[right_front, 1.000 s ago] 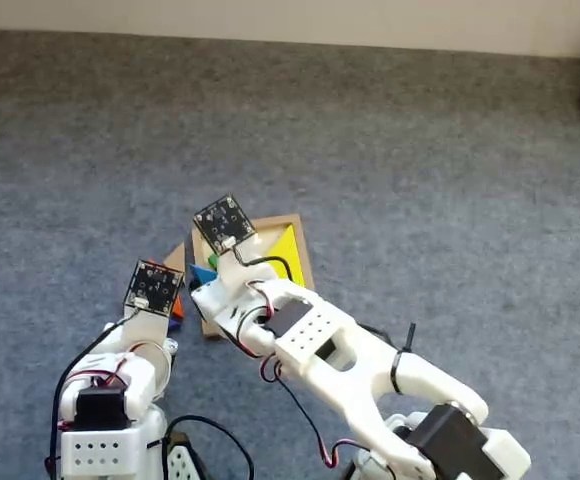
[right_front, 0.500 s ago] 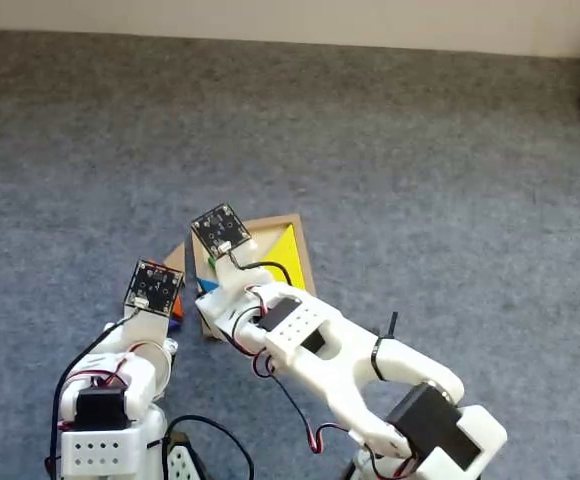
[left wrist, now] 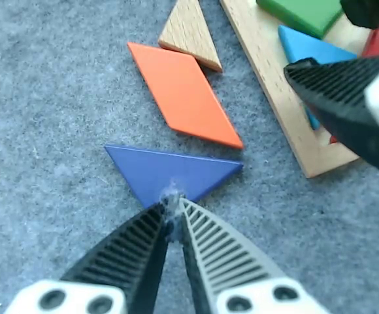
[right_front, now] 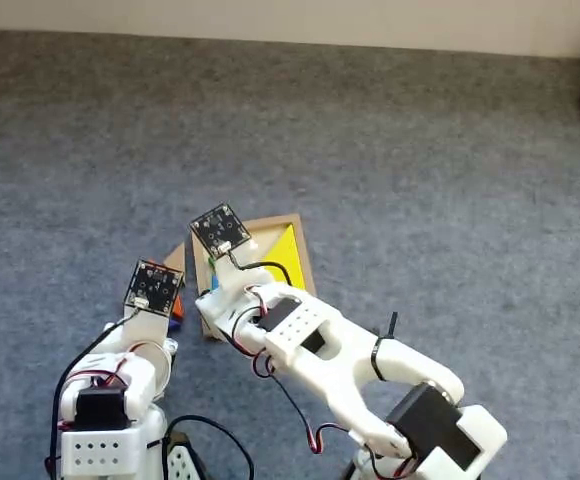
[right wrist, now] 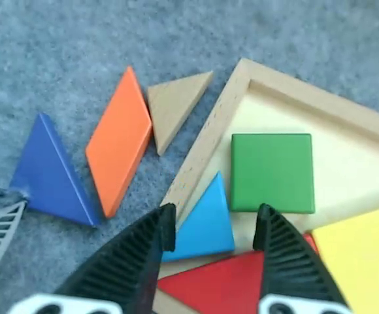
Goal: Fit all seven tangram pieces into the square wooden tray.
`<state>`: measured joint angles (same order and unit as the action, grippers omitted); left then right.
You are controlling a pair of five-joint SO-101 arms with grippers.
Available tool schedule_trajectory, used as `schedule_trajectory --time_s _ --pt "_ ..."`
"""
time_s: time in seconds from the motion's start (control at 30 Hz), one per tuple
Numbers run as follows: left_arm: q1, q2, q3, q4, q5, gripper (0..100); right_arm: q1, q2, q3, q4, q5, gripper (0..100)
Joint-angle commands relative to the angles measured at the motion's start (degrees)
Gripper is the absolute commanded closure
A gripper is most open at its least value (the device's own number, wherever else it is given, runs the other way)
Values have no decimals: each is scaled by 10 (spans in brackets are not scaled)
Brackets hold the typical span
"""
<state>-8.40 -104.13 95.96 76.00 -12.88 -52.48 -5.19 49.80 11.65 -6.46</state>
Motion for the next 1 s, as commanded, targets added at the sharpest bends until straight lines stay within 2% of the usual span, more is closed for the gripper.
schedule_trajectory --time_s 0.0,0.2,0.43,0.57,0.73,0.97 --pt "-6 -3 12 2 4 991 -1 -9 -36 -8 0 813" --pt "-6 -3 12 2 4 991 21 -86 -23 -7 55 820" --pt "-6 -3 12 2 4 991 76 -117 3 -11 62 985" --pt "-6 -3 12 2 4 991 77 -79 1 -12 62 986" --pt "-6 -3 12 2 4 991 78 12 -51 -31 125 986" --pt "-6 -3 12 2 4 991 89 54 -84 -30 129 986"
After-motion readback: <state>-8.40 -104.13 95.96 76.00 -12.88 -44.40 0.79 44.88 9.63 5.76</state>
